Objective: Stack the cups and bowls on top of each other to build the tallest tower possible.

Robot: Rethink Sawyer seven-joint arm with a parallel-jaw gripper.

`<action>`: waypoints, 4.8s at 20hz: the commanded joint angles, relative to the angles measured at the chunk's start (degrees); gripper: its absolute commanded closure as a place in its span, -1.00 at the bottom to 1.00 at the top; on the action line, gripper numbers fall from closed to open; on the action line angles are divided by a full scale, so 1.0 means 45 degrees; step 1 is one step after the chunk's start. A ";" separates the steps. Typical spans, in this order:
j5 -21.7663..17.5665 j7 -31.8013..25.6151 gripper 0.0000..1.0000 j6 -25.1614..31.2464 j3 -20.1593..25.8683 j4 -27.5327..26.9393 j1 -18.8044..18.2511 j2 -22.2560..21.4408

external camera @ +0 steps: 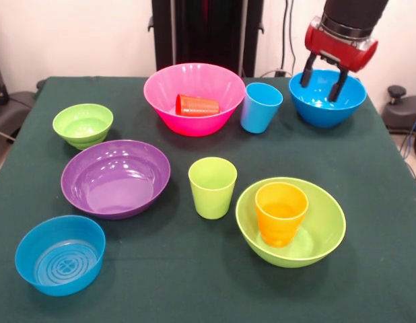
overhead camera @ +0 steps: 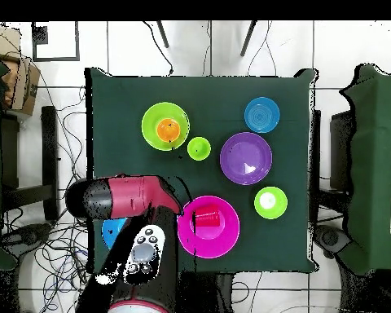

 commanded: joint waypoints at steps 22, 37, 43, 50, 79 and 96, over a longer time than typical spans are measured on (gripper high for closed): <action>-0.1537 -0.0872 -1.00 -0.1295 0.3170 0.1315 -0.1093 0.0999; -0.2220 0.0092 -1.00 -0.1907 0.2389 0.1211 -0.0524 0.1010; -0.2251 0.0647 -1.00 -0.2191 0.1892 0.1214 -0.0117 0.0980; -0.2155 0.0833 -1.00 -0.2697 0.1397 0.1238 0.0215 0.1005; -0.1173 0.1857 -1.00 -0.3405 0.0165 0.1096 0.0726 0.1372; -0.0873 0.1447 -1.00 -0.2052 -0.0938 0.0334 0.1839 0.1741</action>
